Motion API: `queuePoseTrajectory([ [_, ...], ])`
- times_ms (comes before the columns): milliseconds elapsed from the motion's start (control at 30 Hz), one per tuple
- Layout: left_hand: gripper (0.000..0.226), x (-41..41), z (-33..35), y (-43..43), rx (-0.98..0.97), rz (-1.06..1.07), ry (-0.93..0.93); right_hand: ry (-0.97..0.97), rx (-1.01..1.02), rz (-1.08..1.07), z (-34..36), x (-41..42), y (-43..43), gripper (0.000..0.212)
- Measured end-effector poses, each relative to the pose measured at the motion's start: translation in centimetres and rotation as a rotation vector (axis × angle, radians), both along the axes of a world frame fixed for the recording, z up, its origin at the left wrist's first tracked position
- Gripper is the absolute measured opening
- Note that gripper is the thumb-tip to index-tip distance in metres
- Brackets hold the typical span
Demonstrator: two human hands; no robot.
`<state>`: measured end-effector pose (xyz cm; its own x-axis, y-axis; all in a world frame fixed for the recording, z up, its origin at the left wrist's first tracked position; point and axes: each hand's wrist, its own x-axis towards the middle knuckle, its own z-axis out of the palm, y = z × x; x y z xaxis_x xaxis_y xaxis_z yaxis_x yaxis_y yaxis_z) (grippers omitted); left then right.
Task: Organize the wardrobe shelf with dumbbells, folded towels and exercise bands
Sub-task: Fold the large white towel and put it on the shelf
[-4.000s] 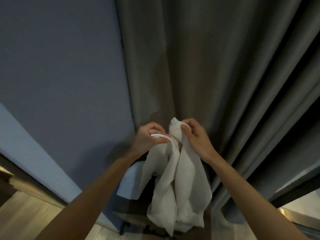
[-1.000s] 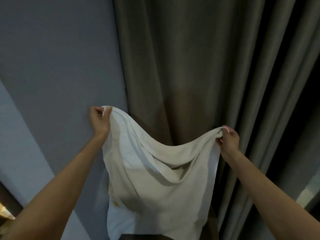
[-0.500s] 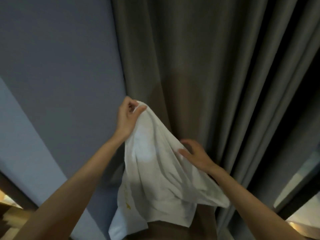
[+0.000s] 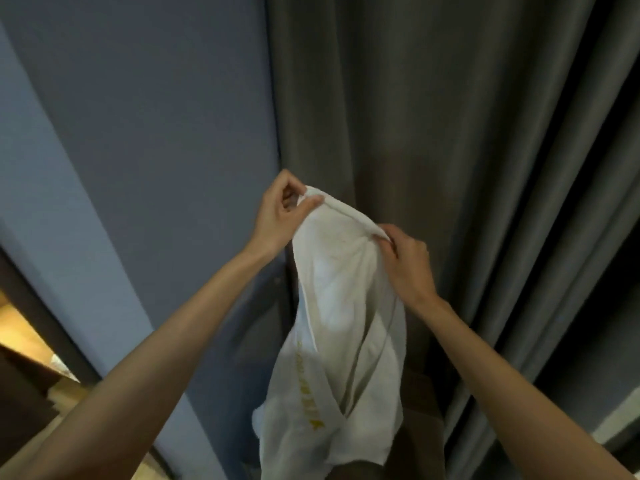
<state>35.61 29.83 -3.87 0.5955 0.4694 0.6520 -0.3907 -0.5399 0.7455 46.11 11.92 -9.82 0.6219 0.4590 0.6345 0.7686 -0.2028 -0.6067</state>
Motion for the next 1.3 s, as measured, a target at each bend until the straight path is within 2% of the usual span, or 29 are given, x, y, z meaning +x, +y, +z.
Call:
queuePoseTrajectory([
  [133,0.021,0.4,-0.7,-1.0,-0.033,0.016,0.103,0.111,0.107,0.102,2.7,1.4,-0.4,0.021],
  [267,0.017,1.0,-1.9,-3.3,0.040,-0.130,0.291,0.054,0.088,0.108,4.3,3.1,-1.9,0.023],
  [333,0.013,1.7,-1.1,-3.7,0.045,-0.069,0.228,-0.021,0.075,0.099,4.8,4.2,-2.8,0.022],
  [500,0.018,4.1,3.5,-3.0,0.369,0.212,0.063,-0.273,0.032,0.020,6.1,6.4,-3.8,0.017],
  [633,0.020,5.0,3.7,-2.9,0.497,0.158,0.068,-0.262,-0.180,0.028,5.5,7.8,-4.8,0.024],
  [700,0.018,5.4,3.2,-2.9,0.461,0.097,0.087,-0.278,-0.213,0.017,5.4,8.1,-5.5,0.031],
  [833,0.011,6.3,3.4,-2.9,0.232,0.103,0.029,-0.371,-0.078,-0.059,6.3,8.2,-5.3,0.023],
  [900,0.006,6.3,3.1,-3.1,0.213,0.056,0.036,-0.279,-0.072,0.005,6.4,8.4,-4.9,0.019],
  [967,0.027,5.9,2.2,-3.1,0.119,-0.108,0.088,-0.152,-0.079,0.079,5.9,8.6,-4.8,0.018],
  [1033,0.050,5.7,0.9,-3.0,0.069,-0.144,0.206,-0.114,-0.068,0.101,5.2,8.6,-4.5,0.021],
  [1067,0.048,5.7,0.3,-2.9,0.078,-0.085,0.252,-0.106,-0.067,0.113,4.9,8.5,-4.3,0.023],
  [1167,0.010,5.9,-0.2,-2.8,0.054,0.069,0.216,-0.142,-0.083,0.137,4.8,8.1,-3.7,0.023],
  [1300,0.002,5.5,1.6,-2.4,0.150,0.203,0.022,-0.234,-0.155,0.143,5.5,8.3,-3.6,0.024],
])
